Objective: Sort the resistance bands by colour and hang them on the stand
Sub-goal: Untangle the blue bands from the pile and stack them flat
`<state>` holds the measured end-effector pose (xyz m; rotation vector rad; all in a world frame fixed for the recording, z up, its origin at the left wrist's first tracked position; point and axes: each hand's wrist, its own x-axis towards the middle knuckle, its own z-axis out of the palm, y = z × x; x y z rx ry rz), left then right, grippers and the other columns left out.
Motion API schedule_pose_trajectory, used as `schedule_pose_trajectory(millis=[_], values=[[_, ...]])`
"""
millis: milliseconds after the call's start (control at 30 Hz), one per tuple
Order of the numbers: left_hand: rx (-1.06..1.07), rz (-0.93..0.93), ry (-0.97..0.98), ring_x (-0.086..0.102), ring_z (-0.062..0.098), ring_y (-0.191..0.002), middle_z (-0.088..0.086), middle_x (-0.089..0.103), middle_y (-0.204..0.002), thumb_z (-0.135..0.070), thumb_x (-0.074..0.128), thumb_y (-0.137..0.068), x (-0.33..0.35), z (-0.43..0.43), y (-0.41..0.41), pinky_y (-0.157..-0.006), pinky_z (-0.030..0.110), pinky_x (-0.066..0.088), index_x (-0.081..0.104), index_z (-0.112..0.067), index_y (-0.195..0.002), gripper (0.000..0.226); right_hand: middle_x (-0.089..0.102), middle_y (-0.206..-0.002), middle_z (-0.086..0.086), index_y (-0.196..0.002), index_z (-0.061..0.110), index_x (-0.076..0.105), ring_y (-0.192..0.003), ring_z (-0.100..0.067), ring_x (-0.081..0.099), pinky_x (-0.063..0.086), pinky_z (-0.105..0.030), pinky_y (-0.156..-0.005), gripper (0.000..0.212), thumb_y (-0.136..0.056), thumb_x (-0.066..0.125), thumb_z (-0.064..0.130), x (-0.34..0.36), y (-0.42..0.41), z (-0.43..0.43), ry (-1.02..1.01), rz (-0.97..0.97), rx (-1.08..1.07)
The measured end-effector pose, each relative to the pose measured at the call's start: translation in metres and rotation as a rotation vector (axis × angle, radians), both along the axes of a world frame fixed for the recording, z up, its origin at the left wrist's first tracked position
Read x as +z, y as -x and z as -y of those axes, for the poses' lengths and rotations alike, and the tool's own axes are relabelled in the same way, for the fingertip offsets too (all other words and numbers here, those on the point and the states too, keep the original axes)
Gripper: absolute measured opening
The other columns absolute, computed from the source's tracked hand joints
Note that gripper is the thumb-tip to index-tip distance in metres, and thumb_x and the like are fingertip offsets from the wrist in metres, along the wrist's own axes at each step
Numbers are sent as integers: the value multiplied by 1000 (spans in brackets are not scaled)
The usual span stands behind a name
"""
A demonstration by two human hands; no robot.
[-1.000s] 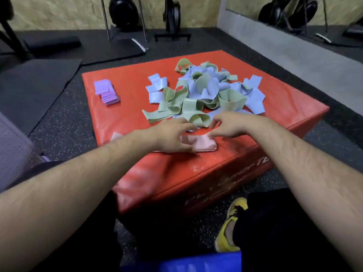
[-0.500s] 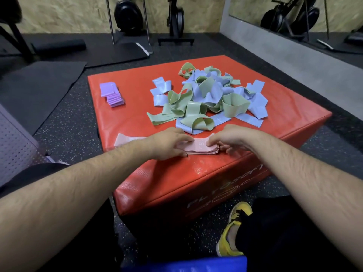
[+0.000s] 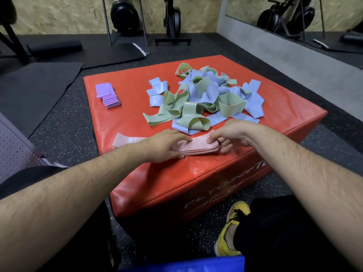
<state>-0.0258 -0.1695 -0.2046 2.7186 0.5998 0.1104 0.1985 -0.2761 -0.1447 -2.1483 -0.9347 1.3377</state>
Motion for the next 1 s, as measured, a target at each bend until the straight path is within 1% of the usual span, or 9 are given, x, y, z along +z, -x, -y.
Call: schedule_pose_trajectory(millis=[133,300,433,500,567,667,767,900,1000], values=[[0,-39,-52,47,21,-127,-4,54,-137,-46,68,-89,5,5,5,-105,43,40,51,-32,-139,55,65,-64,0,-96,9,65,-57,-12,61,61,-29,-68,17,-82,75,11,21,-21,9,-24,62,-31],[36,-106,-186,42,16,-131,-10,48,-139,-58,66,-85,19,4,25,-103,35,32,48,-39,-139,60,69,-89,-8,-106,8,67,-72,-17,66,59,-30,-69,22,-85,71,12,41,-27,14,-78,-13,18],[166,-184,-204,38,20,-134,-9,44,-142,-67,71,-75,25,-1,50,-107,39,32,40,-38,-144,81,68,-83,-8,-100,7,70,-70,-17,65,57,-27,-65,17,-85,71,12,53,-4,5,-127,-14,112],[193,-167,-131,39,23,-133,-4,44,-142,-60,75,-75,26,-4,64,-109,39,33,41,-31,-145,83,60,-77,-9,-90,8,70,-67,-17,58,56,-25,-61,9,-83,73,12,56,11,-2,-143,-2,151],[191,-77,-17,41,22,-130,0,48,-138,-45,80,-78,23,-7,74,-107,26,31,46,-21,-143,77,60,-67,-4,-85,8,70,-59,-13,58,56,-25,-59,10,-80,77,13,55,25,-10,-153,39,158],[222,47,38,51,19,-115,4,57,-125,-28,84,-78,15,-8,79,-86,11,31,57,-12,-131,61,58,-56,2,-94,7,69,-50,-11,57,56,-25,-59,19,-78,78,14,51,49,-23,-145,83,191],[251,94,47,54,19,-109,4,61,-121,-27,86,-76,10,-8,78,-81,13,34,60,-12,-128,60,47,-56,-1,-80,12,62,-49,-13,46,56,-26,-61,15,-80,77,10,45,76,-33,-146,79,223],[282,118,79,55,17,-114,3,61,-130,-28,87,-74,8,-9,78,-84,13,35,56,-12,-135,70,56,-53,-3,-77,9,64,-42,-12,55,56,-28,-59,12,-78,76,6,39,108,-45,-159,127,235],[270,146,96,56,15,-107,2,62,-125,-28,88,-73,7,-9,78,-84,17,37,55,-13,-134,72,58,-58,-6,-71,8,61,-45,-15,59,53,-27,-53,15,-77,75,6,37,126,-51,-179,194,246]])
